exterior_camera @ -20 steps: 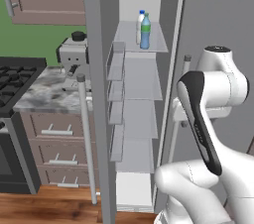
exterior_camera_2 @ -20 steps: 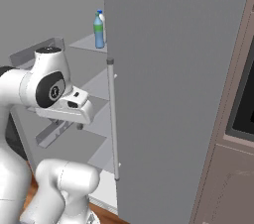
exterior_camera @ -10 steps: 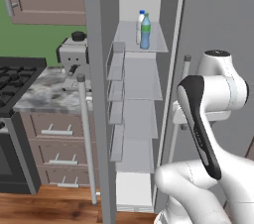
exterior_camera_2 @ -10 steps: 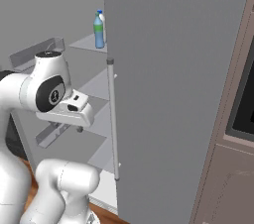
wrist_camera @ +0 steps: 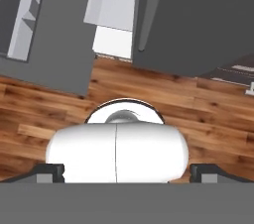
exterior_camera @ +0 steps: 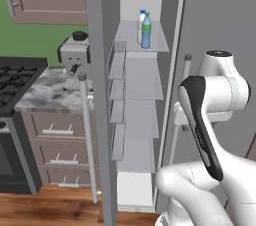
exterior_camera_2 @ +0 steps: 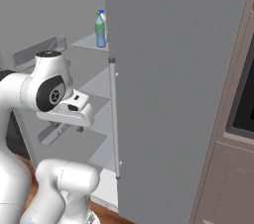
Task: Take the bottled waters from the counter and place them in the freezer to freeze. Close the freezer door after placing the bottles.
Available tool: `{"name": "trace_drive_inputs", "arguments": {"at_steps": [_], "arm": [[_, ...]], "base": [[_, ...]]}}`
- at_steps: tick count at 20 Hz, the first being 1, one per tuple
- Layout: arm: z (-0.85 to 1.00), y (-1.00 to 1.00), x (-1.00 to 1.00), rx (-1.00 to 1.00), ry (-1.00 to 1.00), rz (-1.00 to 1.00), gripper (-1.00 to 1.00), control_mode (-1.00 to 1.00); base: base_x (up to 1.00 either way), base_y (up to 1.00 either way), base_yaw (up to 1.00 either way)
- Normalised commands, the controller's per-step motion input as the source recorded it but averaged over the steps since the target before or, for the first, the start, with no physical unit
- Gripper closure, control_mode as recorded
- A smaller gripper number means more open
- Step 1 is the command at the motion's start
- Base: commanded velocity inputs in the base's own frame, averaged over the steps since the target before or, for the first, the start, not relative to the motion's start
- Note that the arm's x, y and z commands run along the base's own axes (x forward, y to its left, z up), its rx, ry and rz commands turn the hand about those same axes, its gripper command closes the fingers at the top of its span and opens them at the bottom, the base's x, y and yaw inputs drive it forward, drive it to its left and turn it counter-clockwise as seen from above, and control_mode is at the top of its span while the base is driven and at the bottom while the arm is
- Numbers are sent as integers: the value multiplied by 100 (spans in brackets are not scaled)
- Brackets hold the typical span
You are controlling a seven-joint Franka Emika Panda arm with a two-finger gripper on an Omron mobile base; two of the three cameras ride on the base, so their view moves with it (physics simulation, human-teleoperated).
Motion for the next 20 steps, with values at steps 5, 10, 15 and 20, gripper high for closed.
{"name": "trace_drive_inputs", "arguments": {"at_steps": [5,10,15,20], "arm": [[0,0,0,0,0,0,-100,100],[0,0,0,0,0,0,-100,100],[0,0,0,0,0,0,-100,100],[0,0,0,0,0,0,-100,100]], "base": [[-69,9,0],[-53,28,-7],[-22,51,-15],[-1,53,-23]]}}
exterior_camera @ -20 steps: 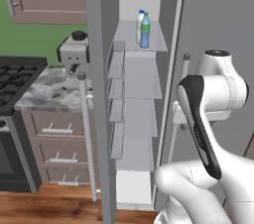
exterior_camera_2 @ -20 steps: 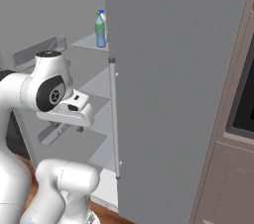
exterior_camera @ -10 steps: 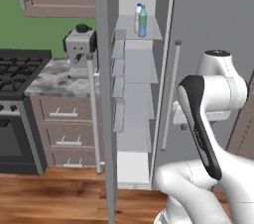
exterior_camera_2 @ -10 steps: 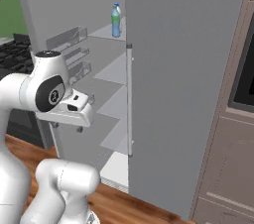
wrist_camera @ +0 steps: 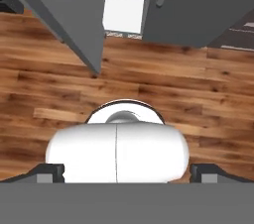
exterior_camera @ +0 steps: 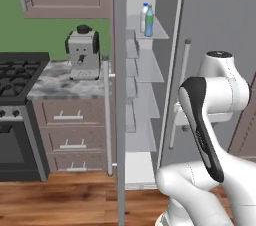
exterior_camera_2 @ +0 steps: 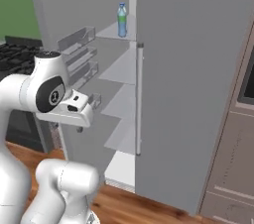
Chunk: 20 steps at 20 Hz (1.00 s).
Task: Take the bottled waters from the counter and place them in the freezer to freeze. Close the freezer door after placing the bottles.
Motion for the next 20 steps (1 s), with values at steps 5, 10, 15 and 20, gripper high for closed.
{"name": "trace_drive_inputs", "arguments": {"at_steps": [5,10,15,20], "arm": [[0,0,0,0,0,0,-100,100],[0,0,0,0,0,0,-100,100],[0,0,0,0,0,0,-100,100],[0,0,0,0,0,0,-100,100]], "base": [[0,65,-30],[-1,70,-33],[0,66,-27],[19,26,-7]]}}
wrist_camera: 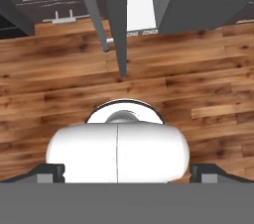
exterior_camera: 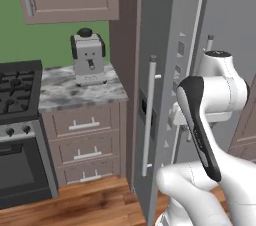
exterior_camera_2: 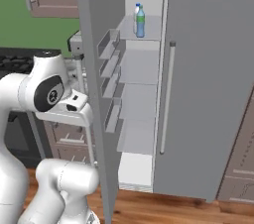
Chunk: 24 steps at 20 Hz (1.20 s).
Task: Take the bottled waters from the counter and place them in the freezer to freeze. Close the freezer door after placing the bottles.
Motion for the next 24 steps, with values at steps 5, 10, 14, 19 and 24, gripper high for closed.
{"name": "trace_drive_inputs", "arguments": {"at_steps": [5,10,14,19,24], "arm": [[0,0,0,0,0,0,-100,100],[0,6,17,-1,-4,-1,-100,-100],[5,40,28,-13,-19,-17,-100,-100],[5,58,41,-17,-19,-31,-100,-100],[-5,48,74,-23,-2,-42,-100,-100]], "base": [[36,0,0],[16,0,0],[0,0,0],[0,0,0],[0,0,0]]}}
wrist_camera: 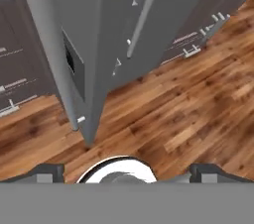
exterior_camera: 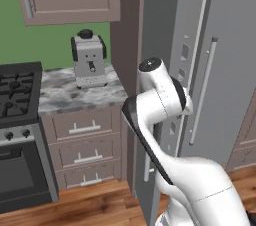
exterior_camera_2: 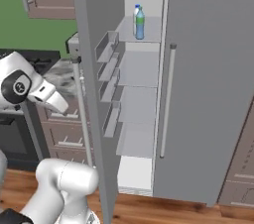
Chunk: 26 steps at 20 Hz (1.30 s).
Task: Take the bottled waters from the counter and place them in the freezer to freeze. Close the freezer door after placing the bottles.
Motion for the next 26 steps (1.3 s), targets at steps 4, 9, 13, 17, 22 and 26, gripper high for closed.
{"name": "trace_drive_inputs", "arguments": {"at_steps": [4,9,13,17,22,26], "arm": [[0,53,66,-22,-8,-41,-100,-100],[-2,7,61,-13,-2,-40,-100,-100],[-6,0,62,-12,-4,-34,-100,-100],[-26,0,44,-17,-16,-26,-100,-100],[-27,0,38,-17,-26,-20,-100,-100],[-19,0,23,-14,-32,-7,-100,-100]], "base": [[0,0,0],[0,0,0],[0,0,0],[0,0,0],[0,0,0],[0,0,0]]}}
